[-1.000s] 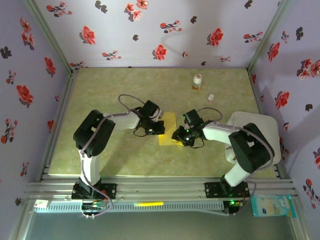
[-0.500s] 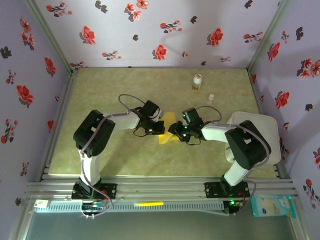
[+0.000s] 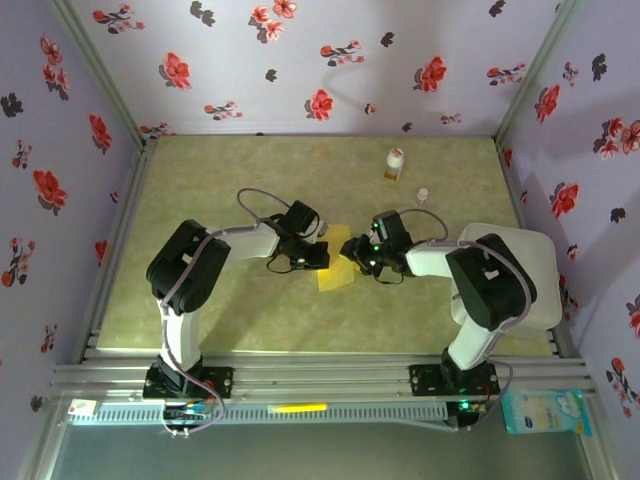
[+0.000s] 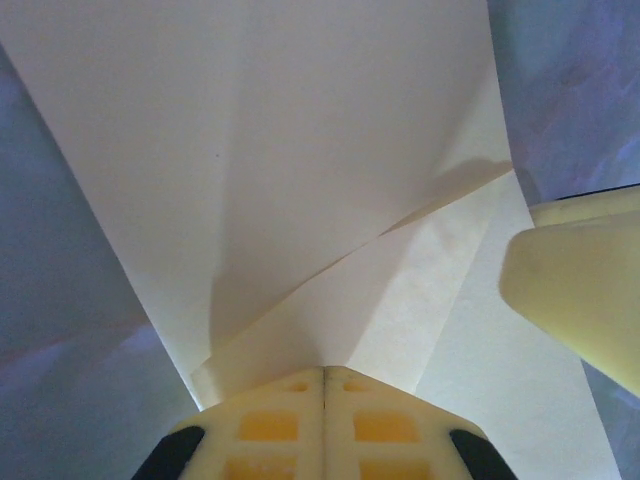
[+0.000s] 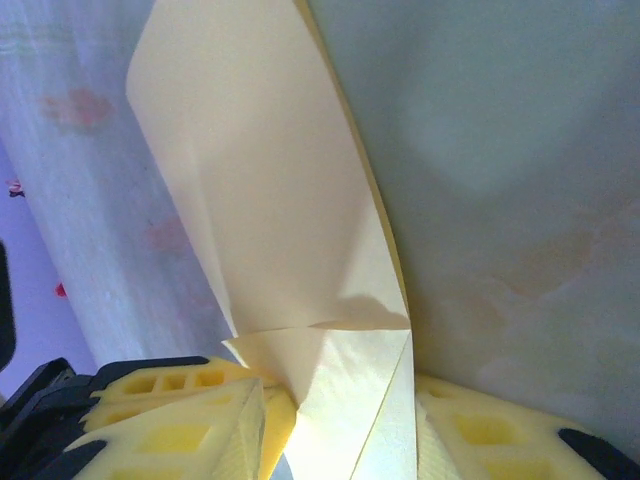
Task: Fold a paper plane with a square sheet of paper (pick it up from the middle)
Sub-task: Turn over the paper at the center of the table.
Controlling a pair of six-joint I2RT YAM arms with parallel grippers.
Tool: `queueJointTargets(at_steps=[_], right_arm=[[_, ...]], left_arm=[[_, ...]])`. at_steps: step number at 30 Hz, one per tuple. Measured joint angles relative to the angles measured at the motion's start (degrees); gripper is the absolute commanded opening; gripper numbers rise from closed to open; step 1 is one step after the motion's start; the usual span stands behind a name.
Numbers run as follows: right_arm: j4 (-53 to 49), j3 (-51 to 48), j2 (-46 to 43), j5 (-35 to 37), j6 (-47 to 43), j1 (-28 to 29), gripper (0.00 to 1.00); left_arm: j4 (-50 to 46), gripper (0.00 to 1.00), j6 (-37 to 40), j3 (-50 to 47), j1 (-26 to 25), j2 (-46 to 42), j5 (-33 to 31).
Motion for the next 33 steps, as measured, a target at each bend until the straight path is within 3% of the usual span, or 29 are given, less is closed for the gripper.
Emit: queueJointTargets(at_steps=[6, 22, 25, 33], right_arm=[[1.92, -0.02, 0.52, -0.02, 0.17, -0.15, 0.34], [6.1, -1.18, 2.78, -1.05, 1.38, -1.53, 0.1], [6.8, -1.6, 2.8, -1.2, 1.84, -1.66, 0.04], [5.2, -1.49, 1.05, -1.2, 0.22, -1.66, 0.01]], left_arm=[[0.0, 0.0, -0.04, 0.0, 0.0, -0.02, 0.0], [2.91, 0.0, -3.1, -1.68, 1.31, -0.31, 2.6], [4.46, 0.05, -4.22, -2.93, 1.92, -0.87, 3.96], [9.09, 0.16, -7.89, -6.32, 5.77, -7.82, 7.54]])
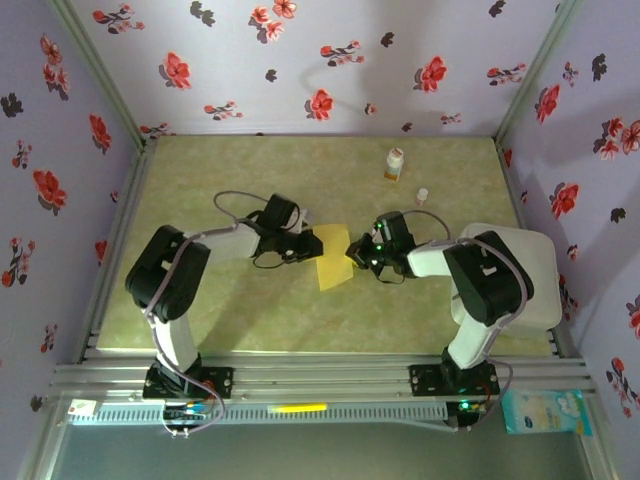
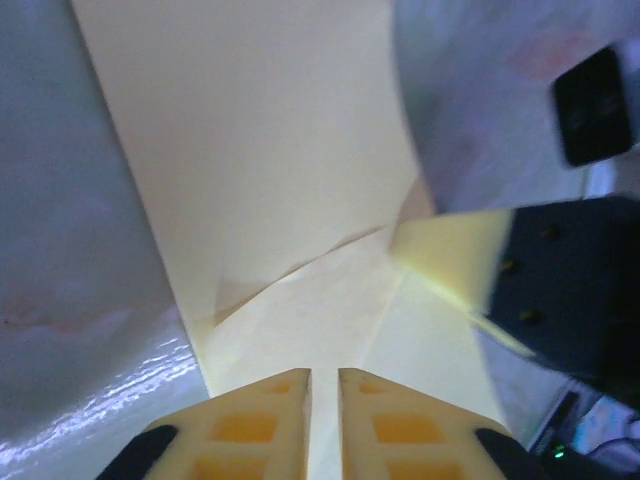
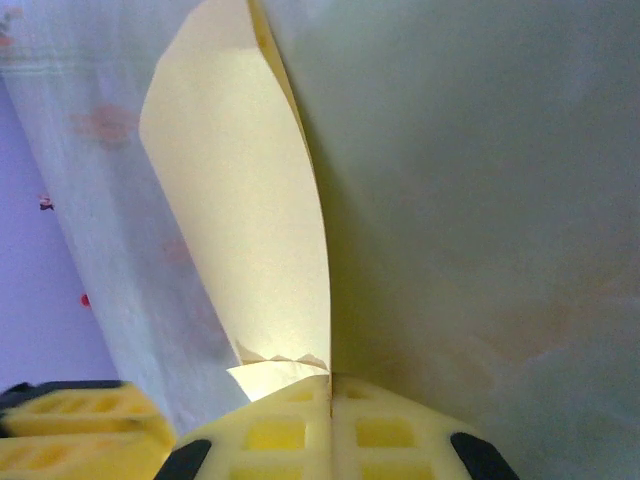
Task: Fold a paper plane with a square sheet of paper (pick it up from the middle)
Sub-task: Turn over the paper at the center of the table.
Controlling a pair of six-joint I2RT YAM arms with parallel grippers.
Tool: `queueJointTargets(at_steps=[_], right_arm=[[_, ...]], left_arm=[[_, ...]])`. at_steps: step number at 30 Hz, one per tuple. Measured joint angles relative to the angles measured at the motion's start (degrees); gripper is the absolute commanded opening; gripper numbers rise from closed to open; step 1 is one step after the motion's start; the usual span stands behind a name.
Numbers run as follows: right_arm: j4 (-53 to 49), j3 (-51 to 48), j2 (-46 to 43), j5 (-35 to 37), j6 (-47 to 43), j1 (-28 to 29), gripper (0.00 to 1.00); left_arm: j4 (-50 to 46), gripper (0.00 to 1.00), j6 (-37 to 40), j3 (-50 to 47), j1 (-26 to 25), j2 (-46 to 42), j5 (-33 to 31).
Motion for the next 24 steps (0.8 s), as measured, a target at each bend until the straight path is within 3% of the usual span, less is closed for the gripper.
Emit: queueJointTargets(at_steps=[5, 11, 13, 24], right_arm=[[-11.89, 4.11, -4.57, 2.82, -6.99, 0.02, 0.01], [-26.95, 13.0, -9.25, 9.46, -16.83, 0.13, 0.01], [-31.08, 15.43, -9.92, 11.78, -19.63, 0.52, 0.01], [-48.48, 22.99, -11.32, 25.57, -30.34, 4.66, 0.01]], left_arm=[[1.14, 0.19, 0.24, -0.44, 0.68, -5.49, -1.22], [2.97, 0.22, 0.26, -2.08, 1.55, -5.99, -3.1], [2.99, 0.27, 0.42, -2.34, 1.64, -6.12, -3.87], [3.17, 0.39, 2.21, -7.89, 2.38, -16.83, -14.91]])
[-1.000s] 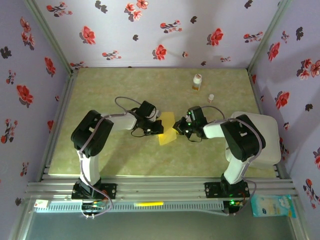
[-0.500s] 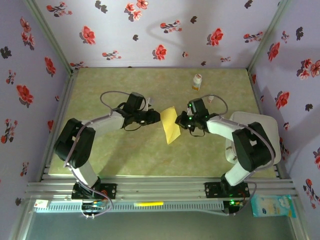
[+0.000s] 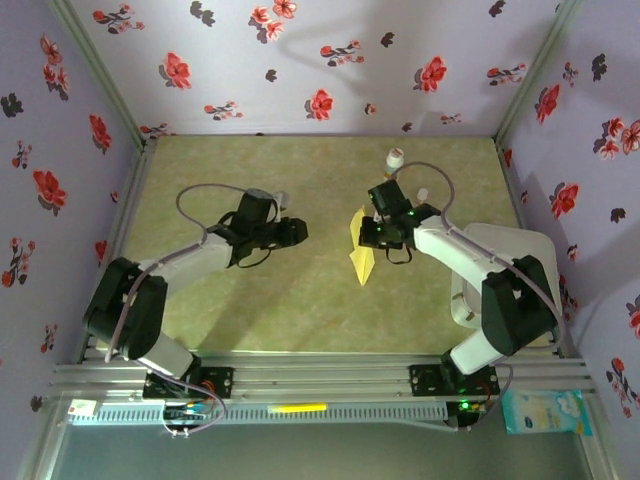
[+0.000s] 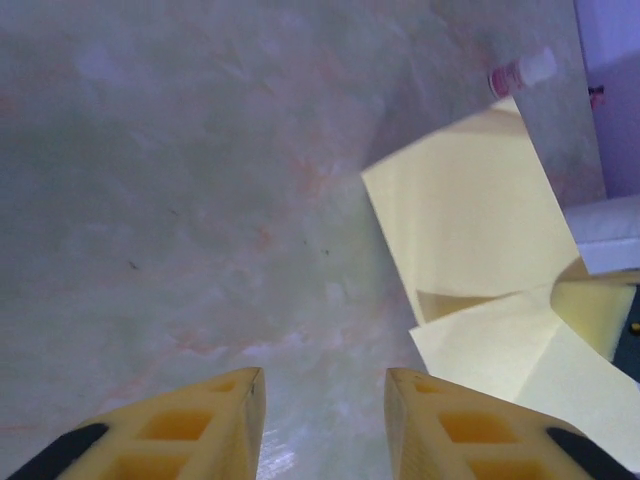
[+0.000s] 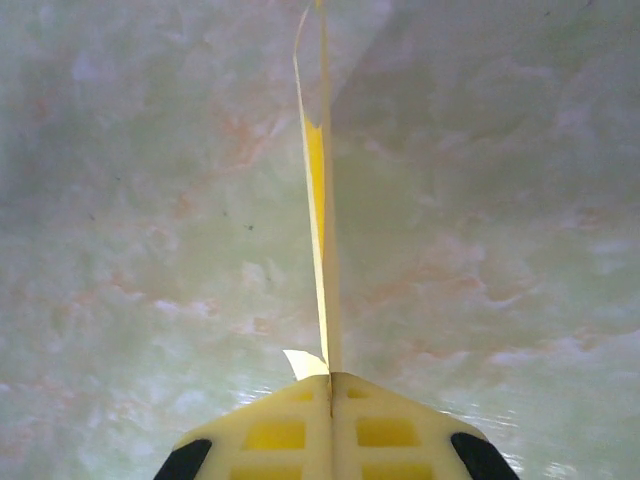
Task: Fold a paper plane with a square sheet of paper (pick it up from the middle)
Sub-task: Turn over the paper at the center of the table.
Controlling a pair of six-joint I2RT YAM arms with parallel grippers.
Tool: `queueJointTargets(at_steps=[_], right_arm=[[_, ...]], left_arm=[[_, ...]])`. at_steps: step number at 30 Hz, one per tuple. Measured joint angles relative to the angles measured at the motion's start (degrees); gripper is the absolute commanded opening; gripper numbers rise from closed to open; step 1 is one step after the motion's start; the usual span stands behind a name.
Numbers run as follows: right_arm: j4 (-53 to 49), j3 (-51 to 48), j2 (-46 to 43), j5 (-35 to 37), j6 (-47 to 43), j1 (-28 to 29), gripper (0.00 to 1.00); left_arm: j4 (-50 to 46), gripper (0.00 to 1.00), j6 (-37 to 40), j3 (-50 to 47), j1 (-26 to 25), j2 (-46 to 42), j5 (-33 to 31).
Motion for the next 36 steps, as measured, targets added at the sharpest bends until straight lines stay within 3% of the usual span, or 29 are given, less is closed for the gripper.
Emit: queueJointTargets(at_steps=[8, 13, 19, 23, 28, 34, 35, 36], right_arm=[[-5.68, 2.6, -0.9, 8.74, -4.87, 3.08, 0.0], [-11.28, 5.73, -0.31, 23.17, -5.92, 7.45, 0.0], [-14.88, 10.08, 5.66, 37.59, -6.03, 13.07, 0.0], [-16.17, 13.38, 13.38, 42.18, -6.08, 18.16, 0.01], [-17.44, 20.5, 24.59, 41.68, -5.9, 22.58, 0.04], [-16.31, 26.93, 31.52, 31.41, -5.64, 24.94, 0.11], [-15.69, 27.28, 31.54, 29.27, -5.57, 25.05, 0.15], [-15.23, 27.63, 31.54, 27.47, -5.55, 25.07, 0.25]], left_arm=[[-0.83, 0.54, 1.77, -4.76, 0.44, -10.84, -9.77], [-2.25, 0.59, 2.08, -7.04, 0.74, -15.23, -15.74], [-5.03, 0.71, 3.21, -9.77, 1.57, -21.97, -22.32], [-5.86, 0.74, 3.02, -10.73, 2.86, -25.73, -26.23], [-9.22, 0.77, 0.63, -12.57, 5.64, -30.16, -31.34], [-12.17, 0.8, -1.09, -13.99, 8.63, -34.56, -34.32], [-12.39, 0.8, -1.25, -13.99, 8.76, -34.73, -34.4], [-12.52, 0.81, -1.31, -13.99, 8.79, -34.75, -34.42]])
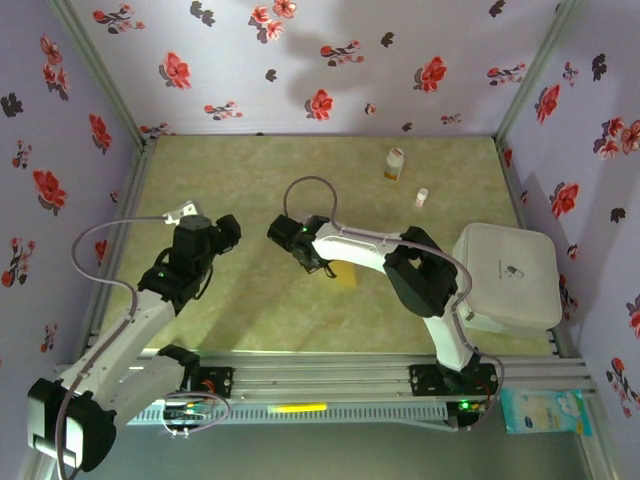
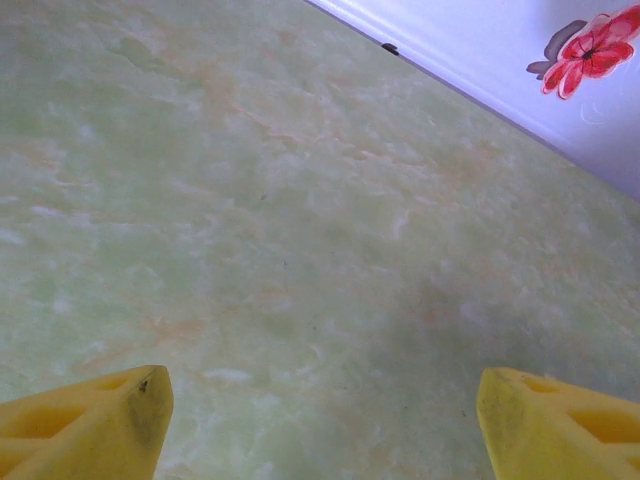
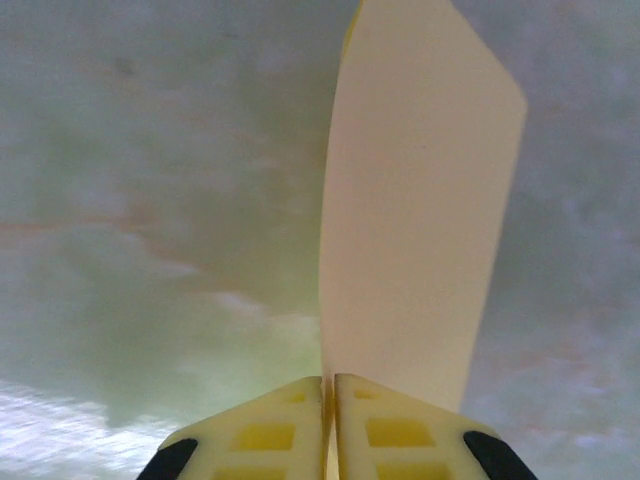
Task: Fold a paper plane with a square sheet of paper (pick it up from the middle)
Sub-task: Turn over the paper at the center of the table, then third fold the triangle at the center of the table.
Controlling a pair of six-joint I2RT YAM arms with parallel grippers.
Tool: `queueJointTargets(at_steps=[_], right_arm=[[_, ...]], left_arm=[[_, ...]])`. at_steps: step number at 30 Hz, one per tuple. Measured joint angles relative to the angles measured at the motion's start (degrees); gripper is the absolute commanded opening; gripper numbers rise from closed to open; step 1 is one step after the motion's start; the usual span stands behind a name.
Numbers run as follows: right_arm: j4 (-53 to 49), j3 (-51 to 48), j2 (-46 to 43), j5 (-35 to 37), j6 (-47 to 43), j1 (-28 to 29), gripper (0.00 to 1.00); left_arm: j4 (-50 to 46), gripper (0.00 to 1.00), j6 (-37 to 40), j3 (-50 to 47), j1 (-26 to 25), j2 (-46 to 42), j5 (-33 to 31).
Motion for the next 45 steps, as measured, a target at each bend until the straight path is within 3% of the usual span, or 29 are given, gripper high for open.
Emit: queueJointTargets(at_steps=[2, 3, 6, 8, 12, 15, 19, 22, 30, 45], right_arm=[[2.25, 0.48, 0.0, -5.05, 0.0, -0.09, 0.45], [3.43, 0.48, -0.09, -7.65, 0.0, -0.31, 0.5], [10.49, -3.34, -2.69, -16.76, 1.27, -1.4, 0.61], [16.33, -10.23, -8.02, -22.21, 3.1, -3.26, 0.61], [27.34, -23.91, -21.31, -31.36, 8.31, -10.97, 0.55], [35.54, -31.78, -28.15, -37.66, 12.22, -18.84, 0.4], [42.64, -38.88, -29.0, -45.83, 16.31, -26.6, 0.18], [43.95, -41.42, -27.19, -49.99, 18.21, -28.04, 0.11], [49.92, -43.76, -23.43, -56.94, 22.08, -27.76, 0.06], [54.51, -44.09, -17.0, -58.47, 23.69, -27.76, 0.06]], left_arm=[[-0.07, 0.81, 0.02, -0.04, 0.0, 0.15, 0.28], [-0.04, 0.8, 0.02, -0.04, 0.02, 0.33, 0.68], [0.26, 0.78, 0.26, 0.09, 0.11, 2.84, 3.72], [-0.61, 0.72, 0.33, 1.6, 0.11, 7.04, 7.15], [-1.49, 0.61, 0.81, 6.84, 0.11, 16.61, 15.91], [-1.38, 0.49, 0.57, 10.51, 0.09, 24.2, 23.06], [-1.51, 0.45, 0.04, 14.99, -0.7, 34.4, 31.67], [-1.31, 0.44, -1.27, 16.55, -2.12, 39.08, 36.28], [-0.66, 0.44, -4.98, 17.51, -7.06, 44.02, 42.75], [1.64, 0.44, -6.47, 20.06, -9.18, 48.43, 45.03]])
